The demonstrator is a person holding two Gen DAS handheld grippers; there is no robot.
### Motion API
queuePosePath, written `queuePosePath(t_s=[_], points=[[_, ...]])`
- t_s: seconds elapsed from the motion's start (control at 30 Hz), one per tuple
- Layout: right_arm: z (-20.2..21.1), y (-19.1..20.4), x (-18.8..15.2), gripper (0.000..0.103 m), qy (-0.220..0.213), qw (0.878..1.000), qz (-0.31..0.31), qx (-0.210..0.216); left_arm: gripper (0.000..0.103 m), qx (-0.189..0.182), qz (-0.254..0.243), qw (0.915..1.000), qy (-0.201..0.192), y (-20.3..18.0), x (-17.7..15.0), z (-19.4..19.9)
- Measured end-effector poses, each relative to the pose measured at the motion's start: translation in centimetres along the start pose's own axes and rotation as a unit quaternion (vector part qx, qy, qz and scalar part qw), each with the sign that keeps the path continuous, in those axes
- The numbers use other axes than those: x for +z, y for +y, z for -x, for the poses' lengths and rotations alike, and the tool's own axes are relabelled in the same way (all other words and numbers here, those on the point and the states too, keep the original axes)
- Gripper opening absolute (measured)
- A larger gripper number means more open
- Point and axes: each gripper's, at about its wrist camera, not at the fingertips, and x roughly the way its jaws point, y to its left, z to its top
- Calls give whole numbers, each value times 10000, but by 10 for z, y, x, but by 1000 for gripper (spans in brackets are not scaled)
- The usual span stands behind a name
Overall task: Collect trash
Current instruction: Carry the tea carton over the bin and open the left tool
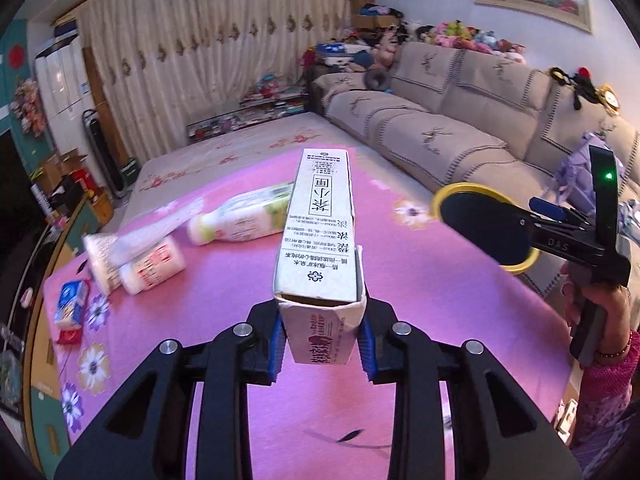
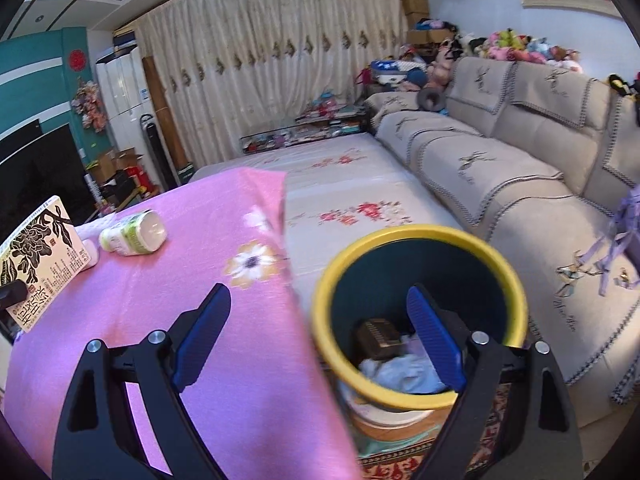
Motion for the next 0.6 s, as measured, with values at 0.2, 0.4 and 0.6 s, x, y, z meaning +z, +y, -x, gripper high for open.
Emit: queuePosePath(t_s=[0.2, 0.4, 0.6], points=[[35, -66, -6, 85, -186, 9976, -399, -534, 30, -629, -388, 9973, 14, -67, 28, -26], [60, -130, -23, 85, -160, 9924, -774, -940, 30, -1158, -690, 9906, 222, -133, 55, -73], [79, -175, -31, 85, -266, 9876, -1050, -1134, 30, -1460, -829, 9842, 566, -185, 76, -134]])
